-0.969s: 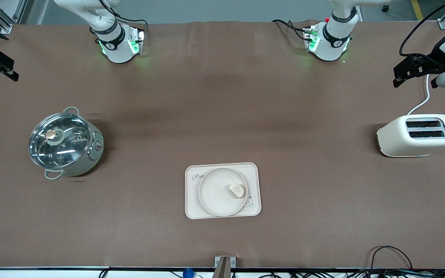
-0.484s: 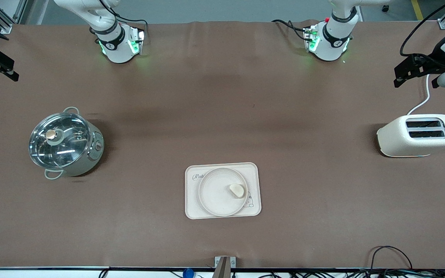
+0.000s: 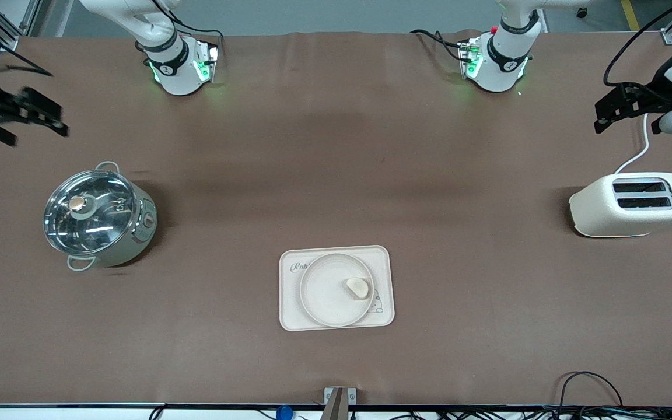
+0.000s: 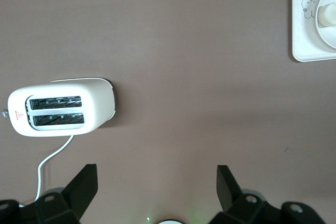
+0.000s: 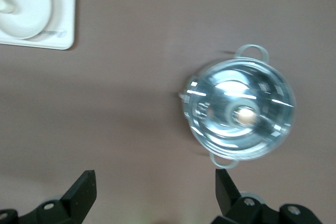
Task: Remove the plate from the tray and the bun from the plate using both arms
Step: 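Reach the right gripper over to the white plate on the tray, then lower the right gripper and close it on the plate rim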
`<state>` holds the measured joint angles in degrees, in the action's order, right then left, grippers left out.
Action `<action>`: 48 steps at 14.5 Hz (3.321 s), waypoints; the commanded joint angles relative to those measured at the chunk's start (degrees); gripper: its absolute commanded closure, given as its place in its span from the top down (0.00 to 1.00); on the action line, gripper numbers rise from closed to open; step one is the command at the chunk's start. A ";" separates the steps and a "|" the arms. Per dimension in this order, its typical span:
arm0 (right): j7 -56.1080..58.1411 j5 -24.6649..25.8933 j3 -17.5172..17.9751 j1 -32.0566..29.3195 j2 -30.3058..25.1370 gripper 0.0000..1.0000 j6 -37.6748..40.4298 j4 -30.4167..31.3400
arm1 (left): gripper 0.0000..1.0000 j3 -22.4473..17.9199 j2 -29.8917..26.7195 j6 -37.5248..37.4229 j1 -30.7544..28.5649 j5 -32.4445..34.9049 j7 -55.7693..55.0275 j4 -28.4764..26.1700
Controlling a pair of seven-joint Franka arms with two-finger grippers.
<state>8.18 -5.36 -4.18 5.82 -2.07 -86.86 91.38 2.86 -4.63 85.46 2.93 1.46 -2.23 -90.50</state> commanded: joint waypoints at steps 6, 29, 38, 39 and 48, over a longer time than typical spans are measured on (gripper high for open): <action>-26.01 -6.05 -0.21 15.97 19.27 1.00 -26.40 -0.42 | 1.00 -0.04 1.02 -1.26 -0.03 0.21 3.19 1.47; -44.48 -11.34 -0.12 28.29 54.45 0.64 -58.87 -14.48 | 1.00 -0.40 0.94 -1.18 -1.43 0.21 3.37 1.56; -41.40 -11.60 -0.04 28.46 56.65 0.00 -63.61 -14.83 | 1.00 -0.31 0.94 -1.26 -1.43 0.21 3.72 1.56; -41.31 -11.95 -0.04 28.11 56.30 0.00 -63.61 -14.83 | 1.00 -0.31 1.02 -1.18 -1.43 0.21 3.72 1.56; -40.00 -12.13 3.03 27.67 40.33 0.00 -64.74 0.68 | 1.00 -0.31 1.29 -1.18 -1.43 0.12 3.54 1.82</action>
<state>-33.89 -16.65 -3.39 34.18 46.83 -149.31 80.34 2.60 -3.90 85.41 1.51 1.46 0.18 -90.12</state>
